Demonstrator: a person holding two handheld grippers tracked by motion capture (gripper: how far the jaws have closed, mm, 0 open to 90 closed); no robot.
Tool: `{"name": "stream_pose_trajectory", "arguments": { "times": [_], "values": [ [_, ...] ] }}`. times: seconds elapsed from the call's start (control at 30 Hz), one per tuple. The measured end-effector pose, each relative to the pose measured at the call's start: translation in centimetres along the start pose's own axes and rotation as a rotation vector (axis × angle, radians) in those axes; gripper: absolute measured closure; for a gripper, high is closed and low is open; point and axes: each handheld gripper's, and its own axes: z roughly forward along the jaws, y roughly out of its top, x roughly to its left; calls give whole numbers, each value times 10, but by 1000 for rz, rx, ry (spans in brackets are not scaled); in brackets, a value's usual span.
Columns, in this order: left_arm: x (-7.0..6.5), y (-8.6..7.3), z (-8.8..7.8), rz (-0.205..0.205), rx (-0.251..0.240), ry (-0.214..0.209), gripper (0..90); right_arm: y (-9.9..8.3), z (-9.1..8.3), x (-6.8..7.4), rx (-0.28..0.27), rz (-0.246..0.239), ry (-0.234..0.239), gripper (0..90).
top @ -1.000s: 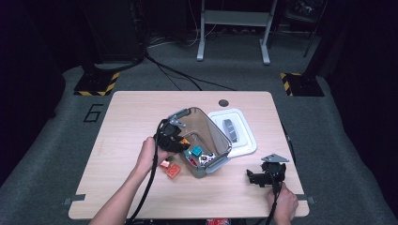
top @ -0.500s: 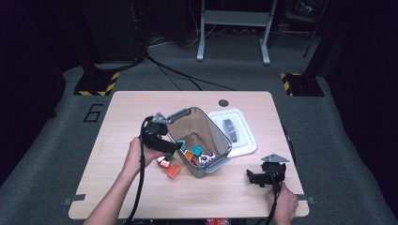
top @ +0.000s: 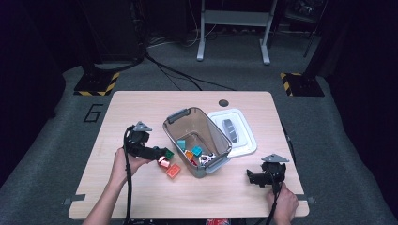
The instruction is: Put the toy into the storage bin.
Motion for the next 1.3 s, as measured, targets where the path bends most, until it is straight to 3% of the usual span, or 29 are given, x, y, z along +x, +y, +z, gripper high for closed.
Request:
{"name": "stream_pose_trajectory", "arguments": {
  "times": [0.13,0.2,0.37,0.47,0.73,0.9,1.13,1.3],
  "values": [
    [-2,-18,11,-7,-5,29,66,0,0,0,0,0,1,0],
    [-6,-26,15,14,21,24,65,0,0,0,0,-1,0,0],
    [-23,-42,28,52,29,15,51,0,0,0,0,1,0,0],
    [-33,-48,34,77,3,2,117,0,0,0,0,0,0,0],
    [-53,-50,46,178,27,-44,300,0,0,0,-1,2,0,0],
    [-62,-50,58,213,39,-71,363,0,0,0,0,-1,1,0],
    [-67,-49,69,245,79,-44,389,0,0,0,0,-1,0,0],
    [-66,-52,72,237,99,-21,489,0,0,0,1,1,1,0]
  ]
}}
